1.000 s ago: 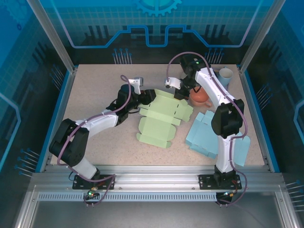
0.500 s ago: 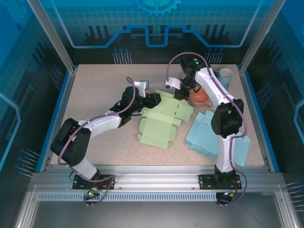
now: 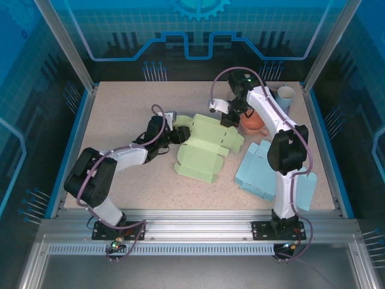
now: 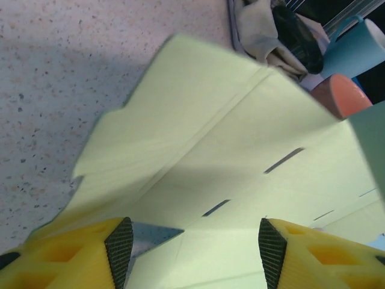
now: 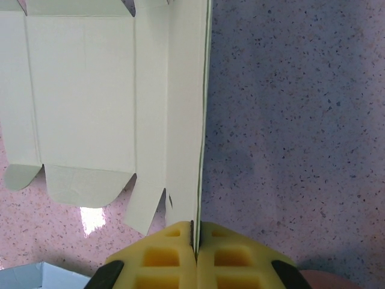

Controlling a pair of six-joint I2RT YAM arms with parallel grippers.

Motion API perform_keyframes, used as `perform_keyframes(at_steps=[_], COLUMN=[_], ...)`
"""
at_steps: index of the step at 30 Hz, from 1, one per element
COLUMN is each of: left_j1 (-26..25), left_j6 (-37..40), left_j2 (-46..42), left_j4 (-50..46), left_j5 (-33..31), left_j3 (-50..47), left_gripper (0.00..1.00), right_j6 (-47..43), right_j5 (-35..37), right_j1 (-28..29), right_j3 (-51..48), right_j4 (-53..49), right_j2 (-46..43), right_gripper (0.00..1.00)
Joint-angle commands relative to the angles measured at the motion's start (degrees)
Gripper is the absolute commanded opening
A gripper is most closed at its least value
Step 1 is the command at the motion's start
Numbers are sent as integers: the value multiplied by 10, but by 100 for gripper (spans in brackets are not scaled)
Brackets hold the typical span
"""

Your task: Fold the paper box

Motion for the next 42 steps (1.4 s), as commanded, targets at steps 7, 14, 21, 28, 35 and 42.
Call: perform_keyframes(at_steps=[7,14,21,28,35,42], left_j1=[-2,-5,-31,-31,-19,-17], left_j6=[7,-23,-63,-79,-27,7], left_j2=[50,55,65,53,-41,-145], left_j4=[37,48,26,28,17,35], left_j5=[59,86,106,89,-20,-142], left_j3=[-8,-2,33,22,-65,-143], left_gripper=[62,61,55,51,50,48], right_j6=[-9,-8,-6,-11,-34,-90], right_j5=[-3,-3,-3,15,131,248], right_j1=[-1,-3,-2,2,36,105], right_j3=[-1,0,-5,-55,-142,-287], right_j4=[-4,3,22,105,240,455], right_j2=[15,20,23,5,-31,-110], right_gripper=[0,0,0,0,0,0])
